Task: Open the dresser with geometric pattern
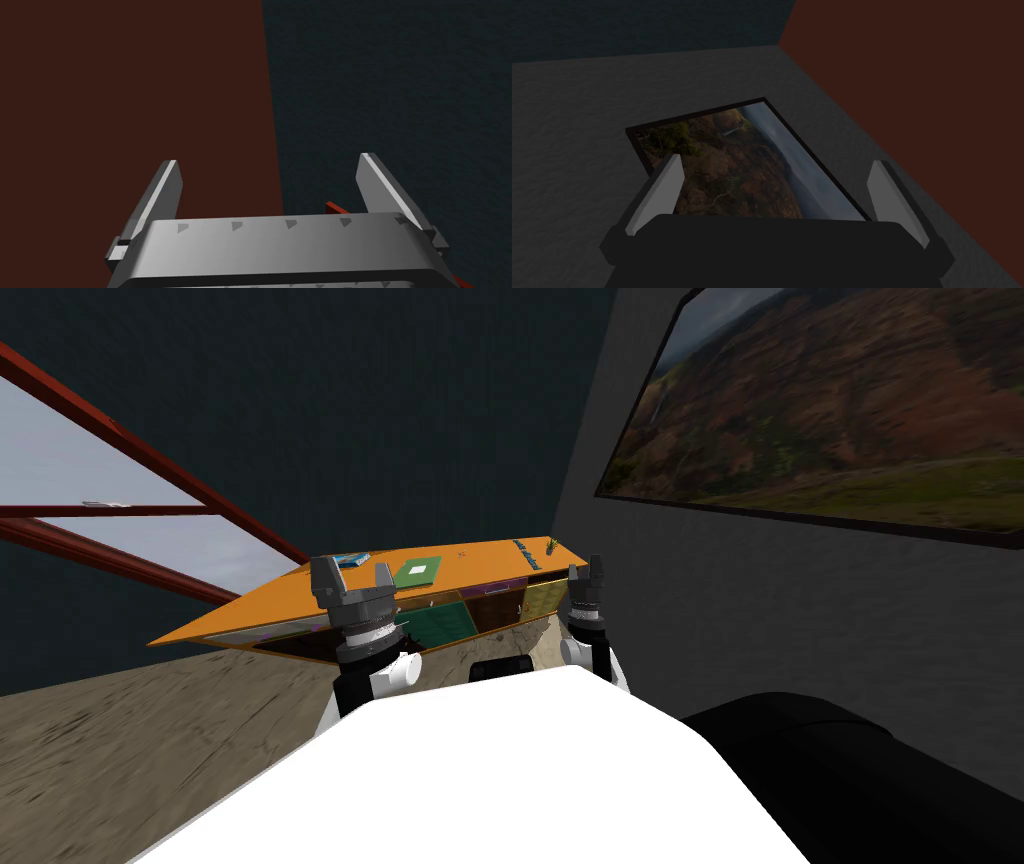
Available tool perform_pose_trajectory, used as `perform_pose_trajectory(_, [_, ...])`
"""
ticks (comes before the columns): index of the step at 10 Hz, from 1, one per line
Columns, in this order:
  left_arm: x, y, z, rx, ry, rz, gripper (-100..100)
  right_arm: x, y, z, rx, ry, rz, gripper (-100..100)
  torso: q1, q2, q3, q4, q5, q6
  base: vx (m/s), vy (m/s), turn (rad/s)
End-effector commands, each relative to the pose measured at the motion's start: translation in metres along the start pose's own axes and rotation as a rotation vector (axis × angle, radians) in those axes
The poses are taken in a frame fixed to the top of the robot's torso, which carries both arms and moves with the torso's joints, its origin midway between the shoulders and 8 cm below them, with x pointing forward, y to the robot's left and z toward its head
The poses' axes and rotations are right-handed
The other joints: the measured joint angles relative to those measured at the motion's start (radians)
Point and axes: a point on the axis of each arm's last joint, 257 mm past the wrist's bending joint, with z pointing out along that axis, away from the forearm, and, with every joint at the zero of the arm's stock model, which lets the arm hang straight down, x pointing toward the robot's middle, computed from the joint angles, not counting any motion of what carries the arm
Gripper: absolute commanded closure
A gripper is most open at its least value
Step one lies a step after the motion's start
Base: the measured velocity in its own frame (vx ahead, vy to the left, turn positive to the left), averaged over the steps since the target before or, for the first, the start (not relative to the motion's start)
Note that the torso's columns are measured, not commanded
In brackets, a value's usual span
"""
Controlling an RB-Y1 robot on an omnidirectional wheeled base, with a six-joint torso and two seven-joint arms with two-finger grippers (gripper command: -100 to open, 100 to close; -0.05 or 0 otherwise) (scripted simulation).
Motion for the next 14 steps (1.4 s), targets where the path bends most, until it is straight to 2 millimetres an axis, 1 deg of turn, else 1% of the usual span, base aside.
perform_pose_trajectory(1, [0.0,0.0,0.0,0.0,0.0,0.0,0,0.0,0.0,0.0,0.0,0.0,0.0,0,0.0,0.04,-0.082,0.041,0.0,0.0,0.0,0.0,0.0])
perform_pose_trajectory(3, [0.0,0.0,0.0,0.0,0.0,0.0,0,0.0,0.0,0.0,0.0,0.0,0.0,0,0.0,0.175,-0.351,0.176,0.0,0.0,0.0,0.0,0.0])
perform_pose_trajectory(9, [0.0,0.0,0.0,0.0,0.0,0.0,0,0.0,0.0,0.0,0.0,0.0,0.0,0,0.0,0.618,-1.234,0.617,0.0,0.0,0.0,0.0,0.0])
perform_pose_trajectory(10, [0.005,0.006,-0.002,-0.004,0.043,0.007,-100,0.0,0.0,0.0,0.0,0.0,0.0,0,0.0,0.691,-1.382,0.691,0.0,0.0,0.016,-0.015,0.011])
perform_pose_trajectory(11, [0.007,0.009,-0.004,-0.007,0.06,0.009,-100,0.0,0.0,0.0,0.0,0.0,0.0,0,0.0,0.725,-1.451,0.724,0.0,0.0,0.027,-0.032,0.013])
perform_pose_trajectory(12, [0.009,0.014,-0.006,-0.011,0.076,0.01,-100,0.0,0.0,0.0,0.0,0.0,0.0,0,-0.001,0.733,-1.471,0.734,0.0,0.0,0.032,-0.047,0.01])
perform_pose_trajectory(13, [0.012,0.024,-0.011,-0.021,0.102,0.011,-100,0.0,0.0,0.0,0.0,0.0,0.0,0,-0.001,0.736,-1.476,0.736,0.0,0.0,0.044,-0.064,0.024])
perform_pose_trajectory(14, [0.013,0.03,-0.014,-0.027,0.112,0.01,-100,0.0,0.0,0.0,0.0,0.0,0.0,0,-0.002,0.737,-1.477,0.737,0.0,0.0,0.052,-0.068,0.025])
